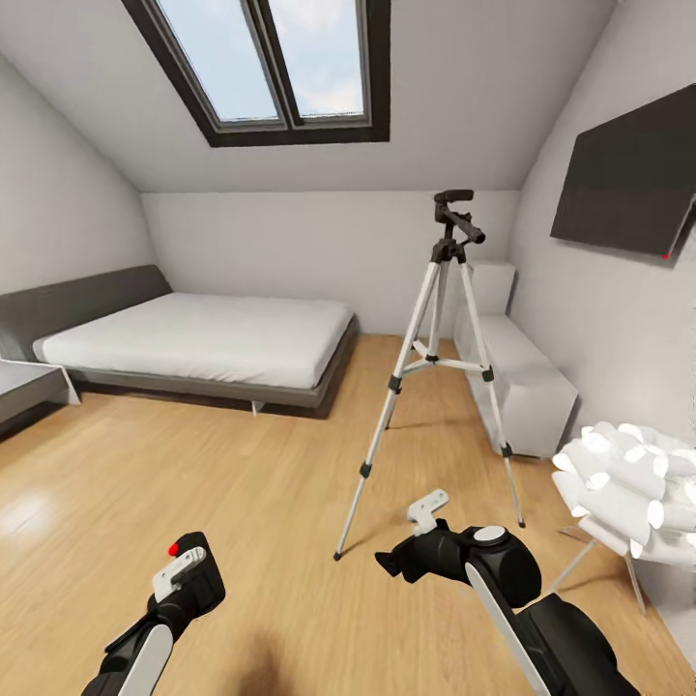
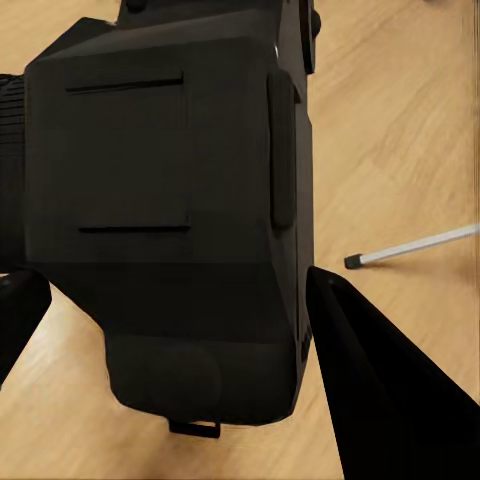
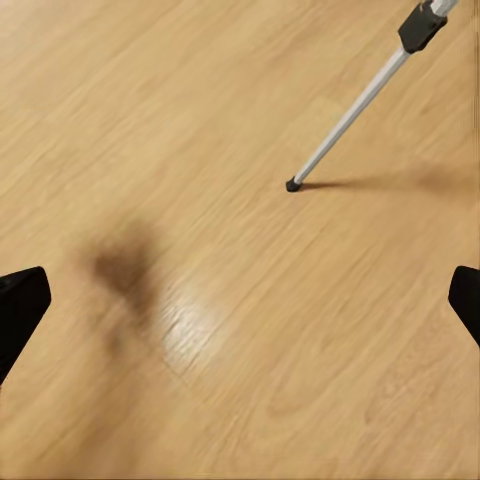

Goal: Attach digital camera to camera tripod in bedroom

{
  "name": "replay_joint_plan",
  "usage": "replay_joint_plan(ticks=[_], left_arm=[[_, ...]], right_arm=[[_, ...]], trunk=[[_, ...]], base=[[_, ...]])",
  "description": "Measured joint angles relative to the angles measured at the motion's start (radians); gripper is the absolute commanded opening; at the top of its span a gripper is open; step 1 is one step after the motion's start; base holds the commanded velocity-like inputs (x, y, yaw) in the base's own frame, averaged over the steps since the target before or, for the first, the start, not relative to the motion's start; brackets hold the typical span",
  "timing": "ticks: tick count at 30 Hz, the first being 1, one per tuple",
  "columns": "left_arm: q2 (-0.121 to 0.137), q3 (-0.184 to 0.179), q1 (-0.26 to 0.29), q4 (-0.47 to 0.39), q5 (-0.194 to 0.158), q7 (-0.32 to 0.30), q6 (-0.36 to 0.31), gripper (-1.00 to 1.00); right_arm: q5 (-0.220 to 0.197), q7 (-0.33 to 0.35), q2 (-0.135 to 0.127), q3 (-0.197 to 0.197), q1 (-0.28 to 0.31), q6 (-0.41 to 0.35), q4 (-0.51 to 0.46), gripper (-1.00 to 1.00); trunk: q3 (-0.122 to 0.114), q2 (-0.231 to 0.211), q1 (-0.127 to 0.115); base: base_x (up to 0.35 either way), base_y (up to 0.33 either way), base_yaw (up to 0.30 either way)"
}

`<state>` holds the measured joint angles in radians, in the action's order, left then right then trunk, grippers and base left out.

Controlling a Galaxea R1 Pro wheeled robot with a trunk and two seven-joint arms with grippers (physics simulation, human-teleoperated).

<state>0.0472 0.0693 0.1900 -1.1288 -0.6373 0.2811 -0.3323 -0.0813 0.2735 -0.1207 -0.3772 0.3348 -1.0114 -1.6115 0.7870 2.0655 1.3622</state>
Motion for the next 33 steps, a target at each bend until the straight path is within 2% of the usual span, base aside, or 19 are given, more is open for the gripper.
replay_joint_plan(ticks=[11, 23, 33], left_arm=[[0.000, 0.000, 0.000, 0.000, 0.000, 0.000, 0.000, -1.00], [-0.001, 0.000, -0.004, -0.007, 0.000, -0.002, 0.008, -1.00], [0.001, 0.000, -0.004, -0.002, 0.000, -0.002, 0.009, -1.00]], right_arm=[[0.001, 0.002, -0.001, 0.000, 0.000, 0.003, 0.000, 1.00], [0.003, -0.002, 0.000, 0.000, 0.000, 0.009, 0.000, 1.00], [0.005, -0.004, -0.001, 0.000, 0.000, 0.012, 0.000, 1.00]], trunk=[[-0.008, 0.000, 0.000], [-0.017, 0.000, 0.000], [-0.025, 0.000, 0.000]], base=[[0.118, 0.287, -0.258], [0.056, 0.112, -0.257], [0.148, 0.253, -0.253]])
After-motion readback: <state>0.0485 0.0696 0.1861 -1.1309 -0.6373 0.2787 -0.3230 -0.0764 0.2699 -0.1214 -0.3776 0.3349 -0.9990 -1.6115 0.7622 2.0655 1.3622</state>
